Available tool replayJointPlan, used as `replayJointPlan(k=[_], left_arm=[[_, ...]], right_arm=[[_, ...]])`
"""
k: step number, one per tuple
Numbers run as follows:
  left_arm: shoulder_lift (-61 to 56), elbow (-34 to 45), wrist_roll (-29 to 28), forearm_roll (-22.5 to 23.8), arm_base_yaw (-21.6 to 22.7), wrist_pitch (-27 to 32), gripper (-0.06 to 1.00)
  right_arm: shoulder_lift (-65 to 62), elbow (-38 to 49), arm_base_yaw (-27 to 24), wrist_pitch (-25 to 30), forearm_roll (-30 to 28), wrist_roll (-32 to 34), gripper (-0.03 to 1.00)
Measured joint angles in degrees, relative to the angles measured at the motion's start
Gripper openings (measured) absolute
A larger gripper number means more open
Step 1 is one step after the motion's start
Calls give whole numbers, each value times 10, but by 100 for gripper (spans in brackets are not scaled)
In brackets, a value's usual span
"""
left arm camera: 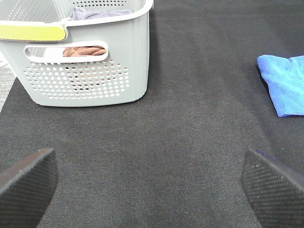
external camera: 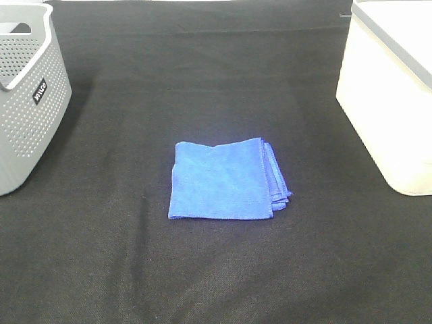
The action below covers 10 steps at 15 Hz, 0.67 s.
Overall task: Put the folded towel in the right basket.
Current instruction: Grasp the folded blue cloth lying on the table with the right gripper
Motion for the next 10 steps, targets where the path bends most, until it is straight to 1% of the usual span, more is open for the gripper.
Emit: replayJointPlan(k=[10], left_arm=[[0,0,0,0,0,0,97]], right_arm=[[0,0,0,0,0,0,95]])
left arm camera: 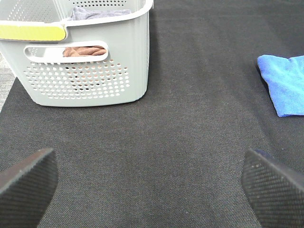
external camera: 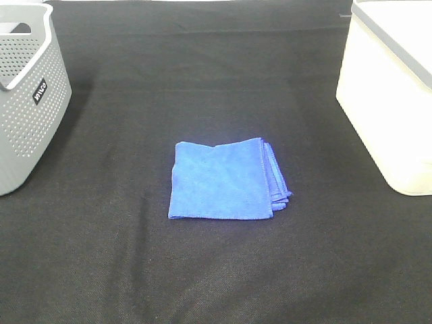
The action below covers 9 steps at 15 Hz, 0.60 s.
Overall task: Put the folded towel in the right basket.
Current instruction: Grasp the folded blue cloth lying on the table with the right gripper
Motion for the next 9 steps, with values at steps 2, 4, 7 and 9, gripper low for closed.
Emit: replayJointPlan(k=[2,4,7,9], left_arm=[[0,0,0,0,0,0,97],[0,0,0,0,0,0,97],[0,0,0,0,0,0,97],[0,0,0,0,0,0,97]], right_arm=[[0,0,0,0,0,0,95],[0,0,0,0,0,0,95],[0,0,0,0,0,0,95],[0,0,0,0,0,0,95]])
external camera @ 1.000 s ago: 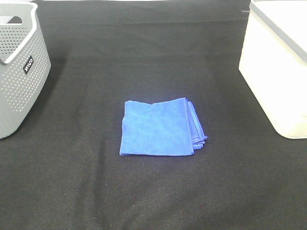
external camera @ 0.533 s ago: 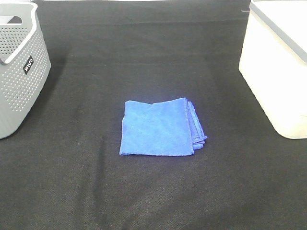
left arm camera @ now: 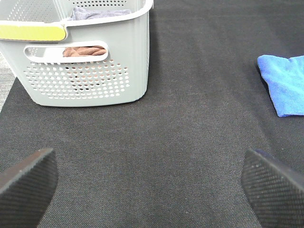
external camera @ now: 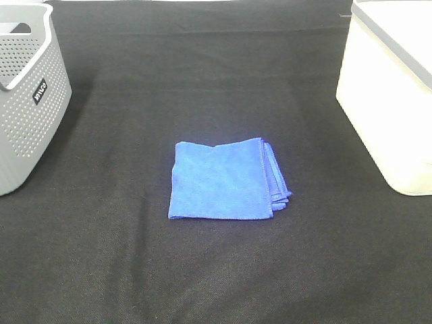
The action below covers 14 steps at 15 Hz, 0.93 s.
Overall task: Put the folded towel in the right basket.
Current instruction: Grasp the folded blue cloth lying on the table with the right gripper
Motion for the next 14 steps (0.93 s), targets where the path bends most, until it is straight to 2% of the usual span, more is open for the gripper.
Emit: replayJointPlan(k=[14], left_arm=[[0,0,0,0,0,0,97]], right_arm=[[0,0,0,0,0,0,95]])
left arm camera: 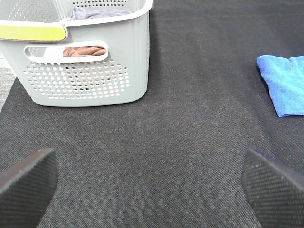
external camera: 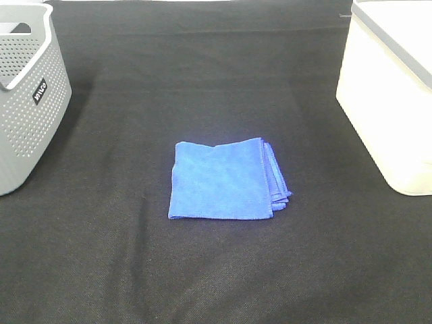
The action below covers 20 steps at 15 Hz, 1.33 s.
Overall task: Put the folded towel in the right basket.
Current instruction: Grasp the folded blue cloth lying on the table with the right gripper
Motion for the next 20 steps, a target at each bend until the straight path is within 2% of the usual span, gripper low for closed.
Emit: replayJointPlan(k=[12,15,17,20], left_arm=[[0,0,0,0,0,0,97],[0,0,0,0,0,0,97],[0,0,0,0,0,0,97],[0,0,0,0,0,0,97]], right_arm=[[25,-2,0,2,6,-2,95],[224,-96,0,26,42,-2,95],[399,-221,0,60,73,-2,95],[552,-331,-1,60,108,1,95]])
